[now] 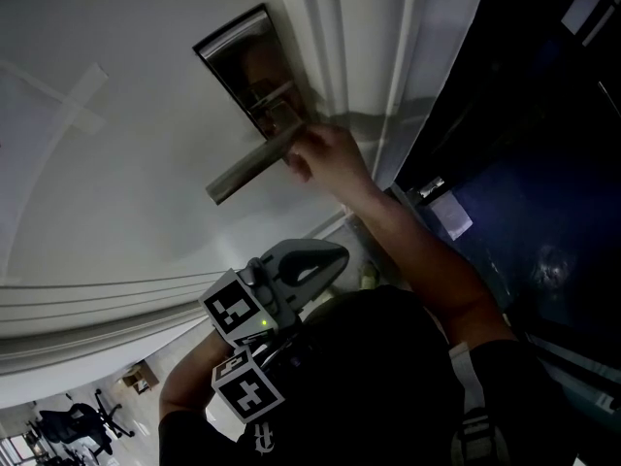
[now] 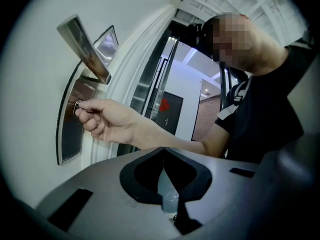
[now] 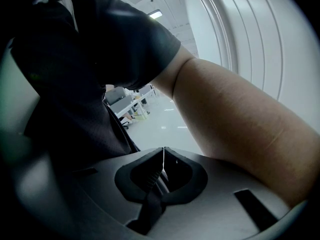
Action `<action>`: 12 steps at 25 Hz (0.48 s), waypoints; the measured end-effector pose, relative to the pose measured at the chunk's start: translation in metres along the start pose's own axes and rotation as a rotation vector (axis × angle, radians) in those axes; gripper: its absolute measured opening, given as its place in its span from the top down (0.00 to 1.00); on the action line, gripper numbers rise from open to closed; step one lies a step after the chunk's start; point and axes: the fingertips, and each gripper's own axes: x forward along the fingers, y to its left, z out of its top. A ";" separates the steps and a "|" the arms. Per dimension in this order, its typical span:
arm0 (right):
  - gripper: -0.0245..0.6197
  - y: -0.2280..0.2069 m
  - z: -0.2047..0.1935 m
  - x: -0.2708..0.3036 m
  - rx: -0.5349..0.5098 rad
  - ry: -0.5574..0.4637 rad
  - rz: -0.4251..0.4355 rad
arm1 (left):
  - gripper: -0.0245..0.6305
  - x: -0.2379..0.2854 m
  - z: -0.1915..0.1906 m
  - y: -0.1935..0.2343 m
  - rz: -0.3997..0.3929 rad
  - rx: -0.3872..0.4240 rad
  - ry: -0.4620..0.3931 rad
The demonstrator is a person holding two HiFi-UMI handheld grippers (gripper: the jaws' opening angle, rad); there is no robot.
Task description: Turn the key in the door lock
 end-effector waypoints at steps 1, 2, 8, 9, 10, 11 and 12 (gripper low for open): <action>0.94 0.000 0.000 0.000 0.001 0.000 0.001 | 0.95 0.000 0.000 0.000 -0.001 -0.001 0.000; 0.94 0.000 0.000 0.000 0.003 -0.001 0.002 | 0.95 0.000 0.000 0.000 -0.001 -0.002 0.000; 0.94 0.000 -0.001 -0.001 0.006 -0.002 0.009 | 0.95 0.000 -0.001 0.002 0.002 -0.008 0.000; 0.94 0.000 -0.001 -0.001 0.006 -0.002 0.010 | 0.95 0.000 -0.001 0.003 0.002 -0.009 -0.001; 0.94 0.000 -0.001 -0.001 0.007 -0.002 0.010 | 0.95 0.000 -0.001 0.003 0.001 -0.009 -0.002; 0.94 0.000 -0.001 -0.001 0.008 -0.002 0.010 | 0.95 0.001 0.000 0.002 0.000 -0.008 -0.002; 0.94 0.000 -0.001 -0.002 0.008 -0.001 0.009 | 0.95 0.001 0.000 0.002 0.000 -0.007 -0.002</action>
